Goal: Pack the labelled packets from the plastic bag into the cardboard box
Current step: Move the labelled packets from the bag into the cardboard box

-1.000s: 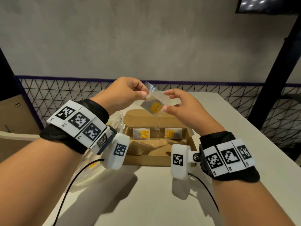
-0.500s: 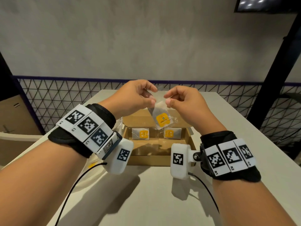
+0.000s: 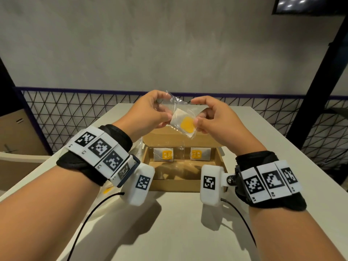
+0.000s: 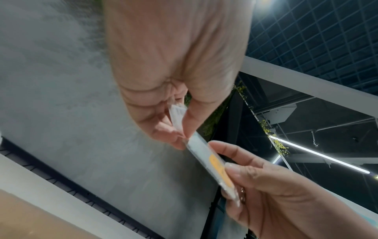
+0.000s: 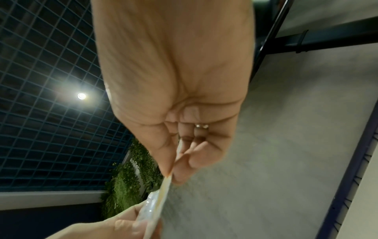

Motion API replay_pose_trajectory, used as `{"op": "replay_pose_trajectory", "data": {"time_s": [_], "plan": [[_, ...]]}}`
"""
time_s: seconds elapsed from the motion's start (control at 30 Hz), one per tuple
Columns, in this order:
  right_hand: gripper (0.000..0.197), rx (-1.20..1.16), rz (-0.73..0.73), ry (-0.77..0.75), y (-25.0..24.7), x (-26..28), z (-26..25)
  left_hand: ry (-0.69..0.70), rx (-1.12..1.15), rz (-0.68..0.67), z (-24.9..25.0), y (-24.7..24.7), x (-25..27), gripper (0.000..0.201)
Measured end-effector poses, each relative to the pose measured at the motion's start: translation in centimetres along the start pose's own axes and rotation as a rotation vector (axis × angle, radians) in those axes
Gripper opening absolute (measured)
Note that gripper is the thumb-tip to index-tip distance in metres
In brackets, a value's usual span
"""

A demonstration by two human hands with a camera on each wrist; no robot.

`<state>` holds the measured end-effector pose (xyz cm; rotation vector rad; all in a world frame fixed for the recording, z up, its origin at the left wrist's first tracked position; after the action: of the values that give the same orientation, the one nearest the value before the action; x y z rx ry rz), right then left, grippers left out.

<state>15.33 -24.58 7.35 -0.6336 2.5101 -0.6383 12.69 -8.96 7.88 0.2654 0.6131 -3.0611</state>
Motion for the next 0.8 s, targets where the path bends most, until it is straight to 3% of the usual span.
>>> {"op": "replay_pose_trajectory", "data": {"time_s": [0.1,0.23,0.4,0.53,0.67,0.8], "plan": [[0.039,-0.019,0.054,-0.027,-0.4,0.1,-0.2,-0.053,0.105,0.024,-0.8,0.1,-0.1,0.062],[0.02,-0.063,0.098,-0.029,-0.8,0.1,-0.1,-0.181,0.108,0.044,-1.9,0.6,-0.2,0.075],[0.014,-0.088,0.08,-0.013,-0.6,0.1,0.1,-0.122,-0.159,-0.143,-1.5,2.5,0.5,0.082],[0.008,-0.092,-0.009,-0.034,0.5,0.1,-0.6,-0.08,-0.179,-0.337,-0.7,4.8,1.3,0.058],[0.015,-0.048,-0.082,-0.016,1.6,0.0,-0.9,-0.06,-0.125,-0.233,-0.7,4.5,0.8,0.018],[0.037,0.212,0.028,0.018,-0.1,-0.1,-0.1,-0.102,-0.079,-0.182,-1.5,3.7,0.5,0.01]]}}
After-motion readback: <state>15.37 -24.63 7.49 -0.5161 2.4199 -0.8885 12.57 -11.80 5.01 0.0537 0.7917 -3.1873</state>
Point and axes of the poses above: each hand's wrist, its own x-axis away from the middle knuckle, its own y-axis out of the palm, z = x × y, the point moved 7 cm from there along -x, towards the middle knuckle, and after that the axes turned 10 degrees about -z, right-handed, at the moved point
